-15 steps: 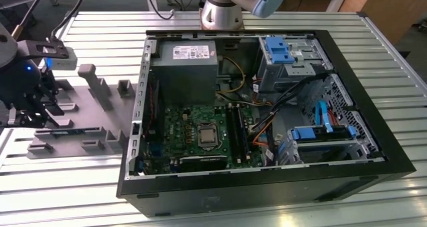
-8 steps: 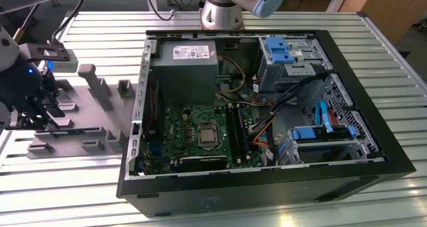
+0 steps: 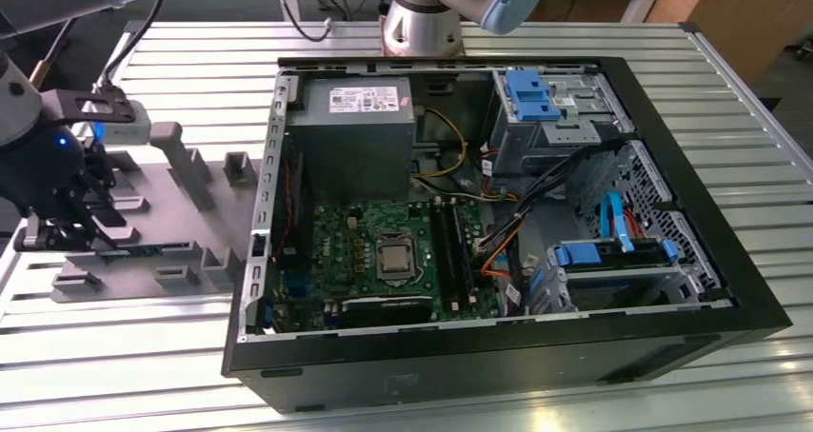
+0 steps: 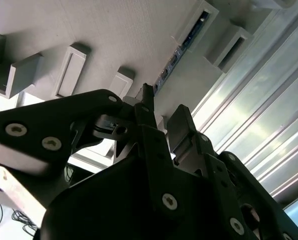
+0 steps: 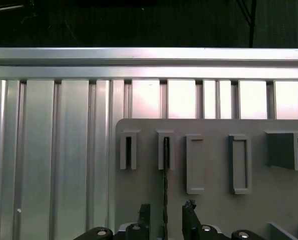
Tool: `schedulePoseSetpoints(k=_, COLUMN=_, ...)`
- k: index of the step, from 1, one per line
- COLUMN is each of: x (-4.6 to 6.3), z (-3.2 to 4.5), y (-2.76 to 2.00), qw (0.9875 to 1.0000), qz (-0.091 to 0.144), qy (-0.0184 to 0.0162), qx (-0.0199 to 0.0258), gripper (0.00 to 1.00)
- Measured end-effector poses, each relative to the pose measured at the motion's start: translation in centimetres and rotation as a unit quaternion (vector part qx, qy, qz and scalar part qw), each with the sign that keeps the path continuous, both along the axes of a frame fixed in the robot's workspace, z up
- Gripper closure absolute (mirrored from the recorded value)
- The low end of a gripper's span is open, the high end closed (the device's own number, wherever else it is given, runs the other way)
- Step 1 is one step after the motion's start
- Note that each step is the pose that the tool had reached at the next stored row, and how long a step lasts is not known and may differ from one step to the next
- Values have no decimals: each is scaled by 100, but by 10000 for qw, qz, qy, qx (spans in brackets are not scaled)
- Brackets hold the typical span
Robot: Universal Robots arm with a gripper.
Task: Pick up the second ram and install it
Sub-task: 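Pick up the second ram and move it above second insertion slot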
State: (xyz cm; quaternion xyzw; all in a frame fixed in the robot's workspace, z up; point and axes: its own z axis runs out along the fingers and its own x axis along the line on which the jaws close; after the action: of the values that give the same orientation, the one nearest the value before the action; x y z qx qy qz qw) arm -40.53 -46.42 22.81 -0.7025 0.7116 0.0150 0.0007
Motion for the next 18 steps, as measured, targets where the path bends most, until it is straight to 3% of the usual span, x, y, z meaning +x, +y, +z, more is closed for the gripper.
schedulePoseSetpoints(k=7, x=-3, z=-108, y=-2, qw=10000, qz=50, qy=-6, qx=0, gripper=62)
schedulePoseSetpoints(k=13, x=-35, z=-166, y=-4, qw=10000, qz=65, qy=-54, qx=1, gripper=62)
schedulePoseSetpoints(k=18, x=-36, z=-215, y=-4, qw=9999, qz=90, qy=-65, qx=0, gripper=62)
